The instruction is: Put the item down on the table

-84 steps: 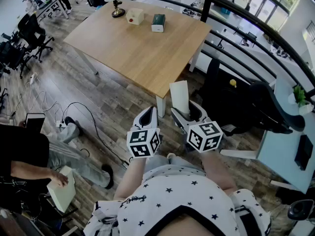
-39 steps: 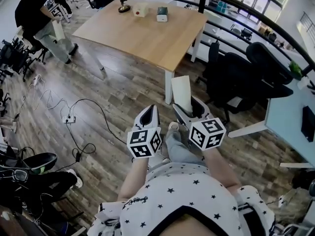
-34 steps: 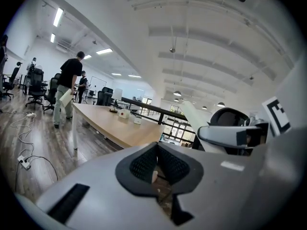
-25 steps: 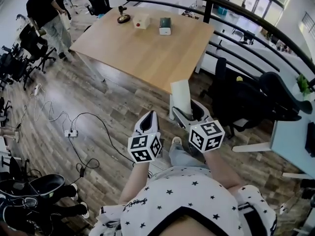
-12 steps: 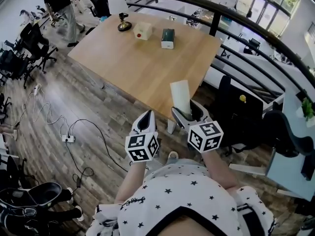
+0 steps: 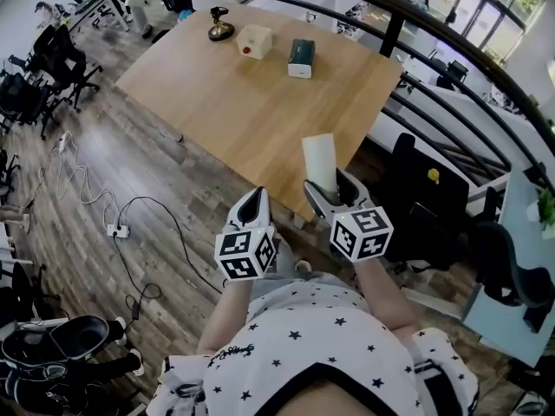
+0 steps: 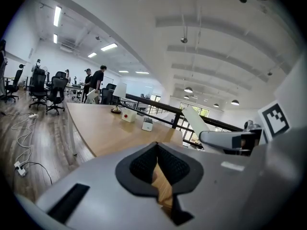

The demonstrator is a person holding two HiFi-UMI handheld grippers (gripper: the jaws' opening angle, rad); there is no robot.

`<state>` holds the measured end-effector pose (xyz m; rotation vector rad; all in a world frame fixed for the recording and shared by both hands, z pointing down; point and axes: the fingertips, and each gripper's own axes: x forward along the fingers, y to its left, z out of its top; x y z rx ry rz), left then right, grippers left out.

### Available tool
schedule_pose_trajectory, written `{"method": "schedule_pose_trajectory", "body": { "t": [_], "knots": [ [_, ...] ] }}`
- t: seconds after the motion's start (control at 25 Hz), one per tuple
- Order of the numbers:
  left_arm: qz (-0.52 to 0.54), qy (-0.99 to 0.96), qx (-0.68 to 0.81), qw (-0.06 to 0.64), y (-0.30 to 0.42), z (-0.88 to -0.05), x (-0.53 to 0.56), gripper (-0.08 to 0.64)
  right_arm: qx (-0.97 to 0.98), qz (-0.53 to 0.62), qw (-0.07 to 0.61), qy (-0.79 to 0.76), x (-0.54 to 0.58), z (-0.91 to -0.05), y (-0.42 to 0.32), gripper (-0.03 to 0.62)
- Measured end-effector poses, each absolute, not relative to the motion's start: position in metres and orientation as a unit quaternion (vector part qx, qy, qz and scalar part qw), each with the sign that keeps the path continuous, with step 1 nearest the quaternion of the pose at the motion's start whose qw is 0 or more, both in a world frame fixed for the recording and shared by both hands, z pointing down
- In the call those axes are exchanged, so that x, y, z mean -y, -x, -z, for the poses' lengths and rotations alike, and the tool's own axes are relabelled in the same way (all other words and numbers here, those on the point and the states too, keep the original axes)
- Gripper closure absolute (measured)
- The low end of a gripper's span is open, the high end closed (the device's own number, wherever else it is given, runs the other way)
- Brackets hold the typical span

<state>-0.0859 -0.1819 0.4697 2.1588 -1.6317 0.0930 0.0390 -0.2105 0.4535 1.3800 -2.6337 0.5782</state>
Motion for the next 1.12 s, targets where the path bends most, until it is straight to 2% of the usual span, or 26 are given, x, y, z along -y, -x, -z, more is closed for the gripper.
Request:
{"method": "schedule_pose_trajectory", "body": {
  "t": [0.52, 1.12],
  "knots": [
    [-0.061, -0.792, 0.559, 0.237, 0.091, -0.5, 0.277, 0.548, 0.844, -0.204, 0.12, -0.481, 0.295, -0.512, -0.03, 0.295],
    [-0.102, -0.811, 0.514, 0.262, 0.082, -0.531, 0.357, 0.548, 0.807, -0.245, 0.232, -0.485, 0.374, -0.61, -0.022, 0.295]
  ]
}}
